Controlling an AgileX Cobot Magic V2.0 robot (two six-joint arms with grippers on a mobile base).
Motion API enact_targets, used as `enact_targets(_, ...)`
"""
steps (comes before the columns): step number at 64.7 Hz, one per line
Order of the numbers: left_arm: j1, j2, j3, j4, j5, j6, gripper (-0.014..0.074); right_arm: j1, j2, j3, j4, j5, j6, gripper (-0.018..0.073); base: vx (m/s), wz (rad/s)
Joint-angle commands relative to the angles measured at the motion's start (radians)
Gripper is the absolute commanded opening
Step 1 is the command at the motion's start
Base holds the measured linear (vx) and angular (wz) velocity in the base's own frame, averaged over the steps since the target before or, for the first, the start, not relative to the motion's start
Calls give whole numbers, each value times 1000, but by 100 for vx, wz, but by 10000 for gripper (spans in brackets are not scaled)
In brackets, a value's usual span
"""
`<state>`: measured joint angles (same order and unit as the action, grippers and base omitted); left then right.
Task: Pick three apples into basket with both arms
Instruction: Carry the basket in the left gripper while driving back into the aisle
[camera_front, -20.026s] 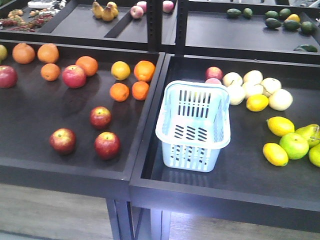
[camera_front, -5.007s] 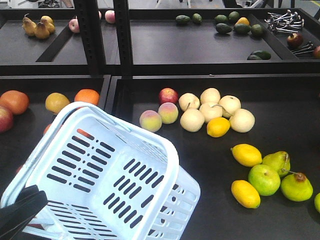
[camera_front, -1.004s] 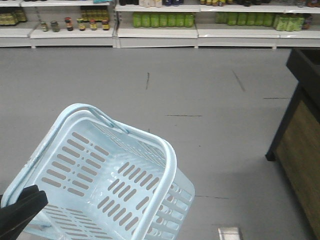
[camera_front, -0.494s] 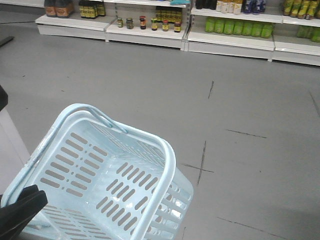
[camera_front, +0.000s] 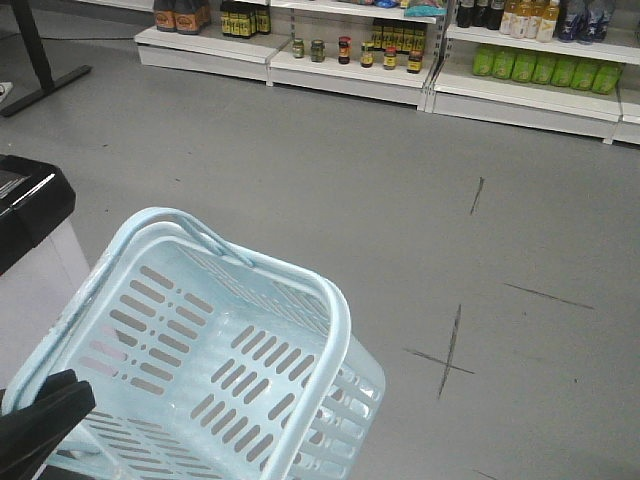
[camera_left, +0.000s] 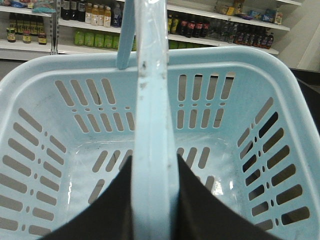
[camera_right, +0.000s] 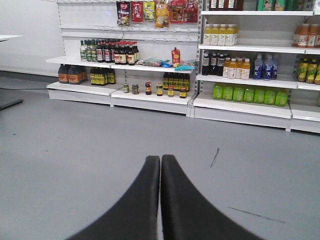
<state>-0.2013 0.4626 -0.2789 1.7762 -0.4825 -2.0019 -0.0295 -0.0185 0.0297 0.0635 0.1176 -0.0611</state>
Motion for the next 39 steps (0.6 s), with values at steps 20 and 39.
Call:
enact_targets(20,-8,0,-35,45,29,-11,-6,-2,-3,12,-8,-73,-6,-8,9,5)
enact_targets(39,-8,0,-35,45,29,-11,-6,-2,-3,12,-8,-73,-6,-8,11,-4)
